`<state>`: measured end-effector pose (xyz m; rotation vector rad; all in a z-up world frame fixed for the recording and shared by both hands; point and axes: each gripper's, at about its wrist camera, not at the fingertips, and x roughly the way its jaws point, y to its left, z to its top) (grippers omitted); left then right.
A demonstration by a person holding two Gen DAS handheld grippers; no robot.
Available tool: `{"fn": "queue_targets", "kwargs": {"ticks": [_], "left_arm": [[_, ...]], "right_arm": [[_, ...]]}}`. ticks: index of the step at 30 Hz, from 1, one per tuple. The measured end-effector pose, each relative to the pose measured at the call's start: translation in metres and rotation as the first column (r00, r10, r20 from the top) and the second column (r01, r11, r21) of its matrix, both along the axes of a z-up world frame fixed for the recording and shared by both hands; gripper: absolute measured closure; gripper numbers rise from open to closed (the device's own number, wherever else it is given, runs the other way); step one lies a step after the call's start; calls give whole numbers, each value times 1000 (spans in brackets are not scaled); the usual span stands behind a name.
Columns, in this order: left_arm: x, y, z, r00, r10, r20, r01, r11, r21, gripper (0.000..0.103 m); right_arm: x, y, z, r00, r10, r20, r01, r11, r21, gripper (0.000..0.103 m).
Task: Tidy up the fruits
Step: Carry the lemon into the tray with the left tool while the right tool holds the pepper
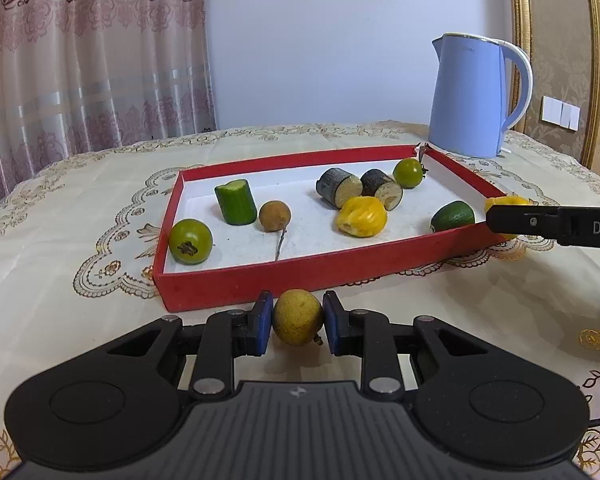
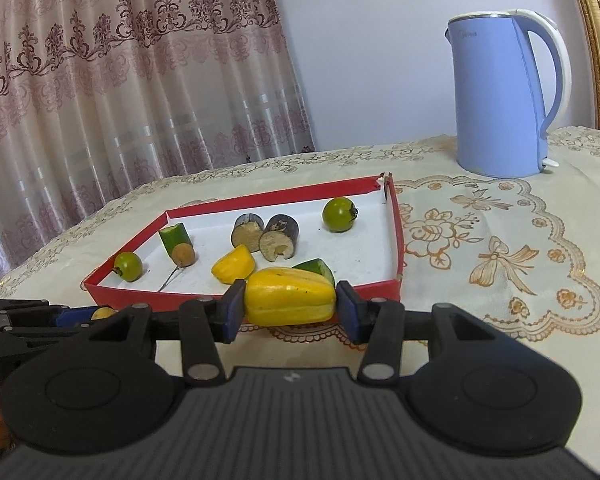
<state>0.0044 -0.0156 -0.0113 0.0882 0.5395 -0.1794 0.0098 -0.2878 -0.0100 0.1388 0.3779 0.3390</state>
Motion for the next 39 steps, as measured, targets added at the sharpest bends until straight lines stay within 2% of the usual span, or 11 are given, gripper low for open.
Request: {"fn": "queue_targets", "kwargs": {"ticks": [14,39], "left_arm": [[6,-10,19,999,5,45,-6,1000,29,77],[77,-21,34,996,76,37,-80,991,104,77]], "right_arm": [[-2,0,0,1000,1,-1,-1,1000,7,57],[-3,-1,0,1000,4,-3,-3,1000,13,57]]}}
